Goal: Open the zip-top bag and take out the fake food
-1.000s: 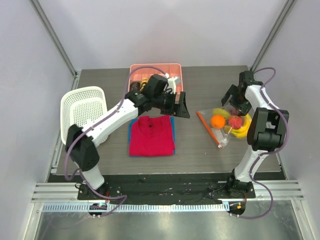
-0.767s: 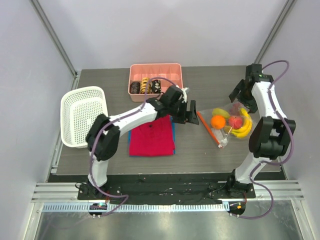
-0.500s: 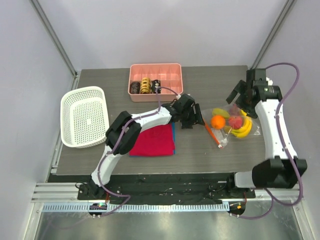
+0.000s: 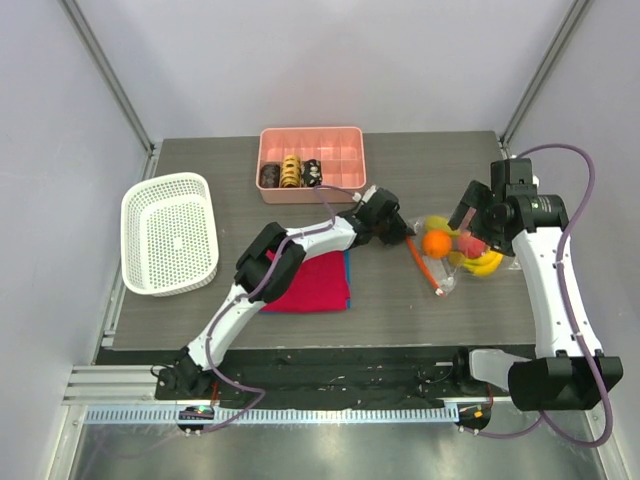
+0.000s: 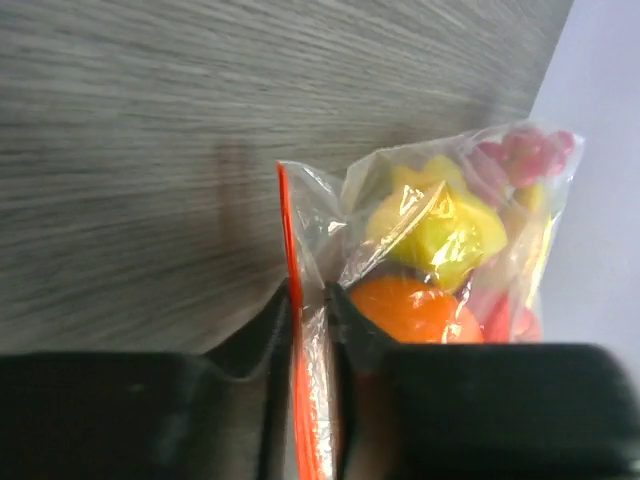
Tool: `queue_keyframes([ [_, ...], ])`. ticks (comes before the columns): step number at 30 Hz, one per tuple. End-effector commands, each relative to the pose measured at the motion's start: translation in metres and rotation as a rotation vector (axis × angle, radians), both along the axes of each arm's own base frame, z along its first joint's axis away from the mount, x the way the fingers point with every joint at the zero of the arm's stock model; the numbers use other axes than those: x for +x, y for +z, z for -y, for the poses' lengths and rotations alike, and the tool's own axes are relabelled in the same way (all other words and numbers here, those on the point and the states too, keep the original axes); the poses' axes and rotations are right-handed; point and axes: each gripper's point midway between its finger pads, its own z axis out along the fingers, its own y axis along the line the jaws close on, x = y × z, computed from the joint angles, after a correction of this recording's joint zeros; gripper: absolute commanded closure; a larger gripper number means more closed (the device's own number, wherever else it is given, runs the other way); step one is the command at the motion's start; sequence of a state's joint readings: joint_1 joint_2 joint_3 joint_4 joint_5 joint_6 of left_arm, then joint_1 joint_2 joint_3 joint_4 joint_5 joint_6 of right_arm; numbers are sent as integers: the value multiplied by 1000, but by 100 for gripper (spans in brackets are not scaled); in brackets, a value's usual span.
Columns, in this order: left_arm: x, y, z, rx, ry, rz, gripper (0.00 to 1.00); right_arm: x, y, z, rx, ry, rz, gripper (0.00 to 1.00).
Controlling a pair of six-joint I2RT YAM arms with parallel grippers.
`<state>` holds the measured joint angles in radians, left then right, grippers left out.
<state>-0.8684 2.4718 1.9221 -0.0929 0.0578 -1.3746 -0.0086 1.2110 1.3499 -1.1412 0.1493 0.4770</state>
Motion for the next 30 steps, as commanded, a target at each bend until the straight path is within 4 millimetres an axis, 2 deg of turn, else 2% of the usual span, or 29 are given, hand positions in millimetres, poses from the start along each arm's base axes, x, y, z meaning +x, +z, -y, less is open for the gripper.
queue_keyframes([
  [1,6,17,8,-34,-17,50,97,-14,1,-2,-23,90,30,0],
  [2,5,13,-4,-5,-17,54,100,-14,0,-6,-17,124,39,1],
  [3,6,20,-14,20,-26,89,100,-14,-1,-10,-14,155,59,0],
  [4,5,58,-24,7,-18,132,100,-8,-9,-29,14,260,83,0],
  [5,1,53,-38,42,4,115,100,-7,-12,-46,60,340,104,0],
  [6,6,67,-48,24,39,98,100,-8,-10,-64,86,423,136,0],
  [7,8,90,-54,1,55,105,100,-2,-14,-71,91,450,172,0],
  [10,13,116,-69,19,93,57,100,-2,-12,-84,99,502,235,0],
  [11,16,130,-69,13,97,40,100,-2,-14,-81,66,494,225,0],
  [14,21,144,-66,-38,115,-22,100,-13,-23,-94,48,549,207,0],
  [16,17,146,-64,-80,132,-120,100,-17,-26,-104,64,569,225,0],
  [20,8,167,-68,-118,155,-182,100,-18,5,-109,119,536,390,0],
  [23,9,182,-82,-115,192,-203,100,-21,11,-108,165,474,415,0],
  [24,8,182,-87,-112,204,-228,100,-23,4,-107,171,452,406,0],
  [26,10,183,-90,-138,207,-280,100,-21,10,-110,209,427,474,0],
  [27,9,182,-90,-144,207,-307,100,-28,1,-109,218,431,497,0],
  [28,7,181,-89,-151,200,-325,100,-23,9,-112,231,441,565,1],
  [30,5,183,-89,-159,193,-353,100,-30,1,-107,209,436,586,4],
])
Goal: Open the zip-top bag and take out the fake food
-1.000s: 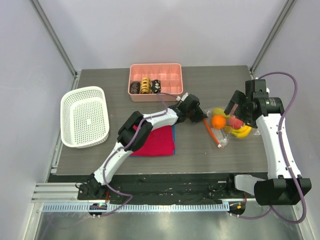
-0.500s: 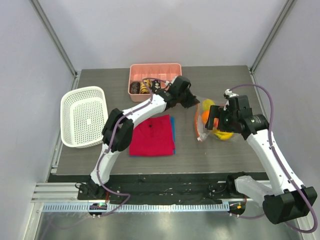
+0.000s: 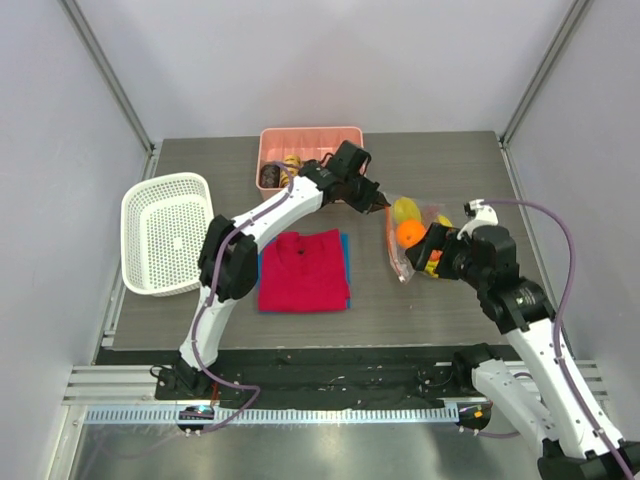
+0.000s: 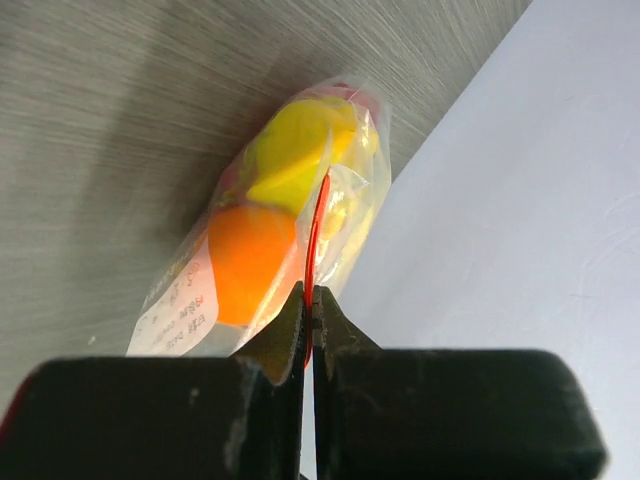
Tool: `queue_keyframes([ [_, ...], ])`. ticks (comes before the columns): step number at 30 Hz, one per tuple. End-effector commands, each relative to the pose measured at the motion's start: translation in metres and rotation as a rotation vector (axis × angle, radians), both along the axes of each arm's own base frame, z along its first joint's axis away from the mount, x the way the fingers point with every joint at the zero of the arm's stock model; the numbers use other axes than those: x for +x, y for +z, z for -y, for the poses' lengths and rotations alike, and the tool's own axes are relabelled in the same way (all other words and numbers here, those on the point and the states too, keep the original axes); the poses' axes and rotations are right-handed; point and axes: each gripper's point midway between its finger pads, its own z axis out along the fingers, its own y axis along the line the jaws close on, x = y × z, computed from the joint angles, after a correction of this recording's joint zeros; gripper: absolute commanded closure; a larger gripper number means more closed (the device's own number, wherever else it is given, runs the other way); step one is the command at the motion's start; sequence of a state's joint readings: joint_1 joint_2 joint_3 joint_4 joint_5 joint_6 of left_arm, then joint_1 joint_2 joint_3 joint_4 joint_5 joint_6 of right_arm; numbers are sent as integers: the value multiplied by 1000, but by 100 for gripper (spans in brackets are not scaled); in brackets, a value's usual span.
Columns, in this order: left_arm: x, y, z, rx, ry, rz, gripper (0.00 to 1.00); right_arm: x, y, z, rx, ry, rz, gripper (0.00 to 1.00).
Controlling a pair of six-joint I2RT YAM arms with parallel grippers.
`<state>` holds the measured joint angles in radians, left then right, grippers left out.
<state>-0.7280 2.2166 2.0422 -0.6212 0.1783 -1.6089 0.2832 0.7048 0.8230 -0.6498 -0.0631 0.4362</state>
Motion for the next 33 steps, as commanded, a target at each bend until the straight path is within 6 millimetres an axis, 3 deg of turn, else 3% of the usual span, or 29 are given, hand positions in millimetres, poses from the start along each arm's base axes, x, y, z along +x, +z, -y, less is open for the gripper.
queue_keyframes([
  [1,-8,61,-5,-119,6,-36,100,3,6,5,51,-54,128,5],
  [5,-8,88,-9,-142,4,20,100,-5,1,1,125,-86,54,8],
  [6,-10,89,-9,-112,-10,48,100,-5,19,-1,156,-94,48,9],
  [7,-10,102,-8,-123,-15,69,100,-9,6,-4,152,-106,-69,11],
  [9,-14,104,-3,-140,-42,57,100,-13,22,-8,187,-112,-124,13],
  [11,-19,107,3,-156,-51,55,100,-22,16,-15,171,-63,-213,16],
  [12,-20,110,4,-165,-55,59,100,-22,23,-17,132,-10,-195,16],
  [14,-24,115,7,-173,-52,60,100,-27,14,-23,78,59,-260,17],
  [15,-26,116,8,-175,-50,58,100,-28,20,-22,30,84,-253,17],
  [22,-30,125,6,-191,-5,43,100,-9,24,5,-234,21,-210,20],
  [24,-30,130,9,-208,3,43,100,-4,19,1,-266,31,-213,27],
  [26,-30,132,10,-219,2,41,100,3,19,11,-335,-19,-198,40],
  [27,-30,131,10,-213,0,50,100,5,24,17,-359,-44,-183,52],
  [28,-31,133,8,-209,-4,58,100,10,26,24,-394,-74,-172,76],
  [30,-33,125,6,-191,-13,57,100,17,33,27,-412,-92,-131,85],
  [31,-35,123,6,-186,-25,67,100,20,33,26,-424,-79,-117,94],
  [33,-36,126,7,-194,-53,120,100,28,39,25,-455,-43,-72,99],
])
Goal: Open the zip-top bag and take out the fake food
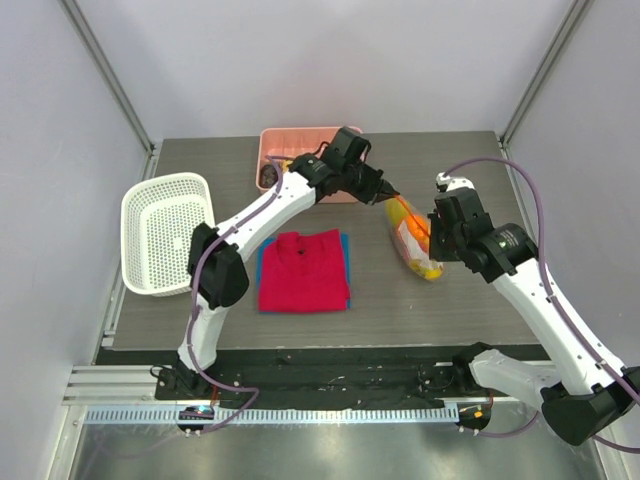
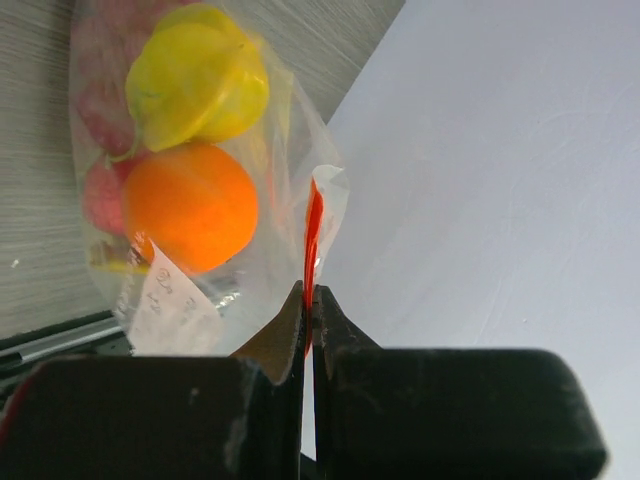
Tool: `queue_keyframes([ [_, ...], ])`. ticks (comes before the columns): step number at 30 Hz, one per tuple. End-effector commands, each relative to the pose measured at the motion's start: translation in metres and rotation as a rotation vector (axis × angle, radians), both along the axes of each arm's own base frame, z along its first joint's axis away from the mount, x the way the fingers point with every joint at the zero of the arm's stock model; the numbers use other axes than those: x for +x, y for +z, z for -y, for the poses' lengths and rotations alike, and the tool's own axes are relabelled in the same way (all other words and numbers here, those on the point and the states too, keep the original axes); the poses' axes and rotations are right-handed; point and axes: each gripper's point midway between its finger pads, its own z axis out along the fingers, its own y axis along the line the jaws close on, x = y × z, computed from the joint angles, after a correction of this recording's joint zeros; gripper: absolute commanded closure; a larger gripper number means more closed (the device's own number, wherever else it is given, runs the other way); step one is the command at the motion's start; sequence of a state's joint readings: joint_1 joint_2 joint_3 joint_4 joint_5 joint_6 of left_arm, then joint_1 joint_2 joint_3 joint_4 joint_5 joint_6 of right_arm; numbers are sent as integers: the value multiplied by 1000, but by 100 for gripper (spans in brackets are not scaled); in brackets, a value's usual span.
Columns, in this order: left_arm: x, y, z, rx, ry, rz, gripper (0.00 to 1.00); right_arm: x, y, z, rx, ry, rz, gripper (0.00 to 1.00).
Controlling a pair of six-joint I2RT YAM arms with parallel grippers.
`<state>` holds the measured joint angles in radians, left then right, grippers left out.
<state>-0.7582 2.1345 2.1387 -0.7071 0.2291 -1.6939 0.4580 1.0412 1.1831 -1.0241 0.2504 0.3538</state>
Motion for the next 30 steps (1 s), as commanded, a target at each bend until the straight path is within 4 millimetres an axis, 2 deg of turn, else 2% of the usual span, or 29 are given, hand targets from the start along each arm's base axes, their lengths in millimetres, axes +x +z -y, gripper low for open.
queue_keyframes([
  [1,-12,48,-4,-46,-96,211,100,27,38,8,-83,35,179,99],
  [3,-15,61,-6,-45,-199,364,98,31,47,3,-103,116,213,99],
  [4,-16,59,-14,50,-311,547,92,31,49,-1,-109,156,212,99],
  [5,-24,79,-28,98,-326,648,82,30,48,-12,-87,228,193,99],
  [6,-26,67,-38,171,-358,709,65,29,51,-15,-105,286,192,99],
  [7,-25,68,-45,215,-374,785,48,27,51,-17,-102,311,186,99],
  [8,-28,74,-55,274,-443,918,42,25,50,-22,-97,356,178,99],
  [9,-41,75,-66,296,-496,996,38,19,48,-30,-85,433,169,99],
  [10,-47,91,-64,268,-535,1118,39,17,46,-32,-78,452,165,99],
  [13,-75,99,-74,312,-744,1474,38,10,38,-44,-58,566,155,99],
  [14,-87,97,-72,292,-815,1556,37,9,34,-45,-63,584,144,99],
  [15,-92,84,-74,339,-916,1674,37,7,30,-47,-63,610,121,99],
  [17,-105,77,-72,315,-1038,1775,38,5,32,-51,-62,655,109,99],
  [18,-104,81,-72,345,-1086,1852,38,1,29,-50,-67,665,77,99],
  [20,-105,65,-70,338,-1172,1820,38,1,29,-52,-64,682,53,99],
  [21,-107,69,-66,315,-1189,1849,37,1,33,-53,-59,686,59,99],
  [23,-106,57,-57,286,-1230,1854,37,0,38,-55,-43,688,71,99],
  [24,-108,57,-53,267,-1241,1866,36,0,40,-55,-37,686,78,99],
  [28,-123,40,-38,252,-1352,1914,36,-4,41,-58,-3,694,80,99],
  [30,-123,32,-31,259,-1381,1915,36,-7,40,-60,13,710,87,99],
])
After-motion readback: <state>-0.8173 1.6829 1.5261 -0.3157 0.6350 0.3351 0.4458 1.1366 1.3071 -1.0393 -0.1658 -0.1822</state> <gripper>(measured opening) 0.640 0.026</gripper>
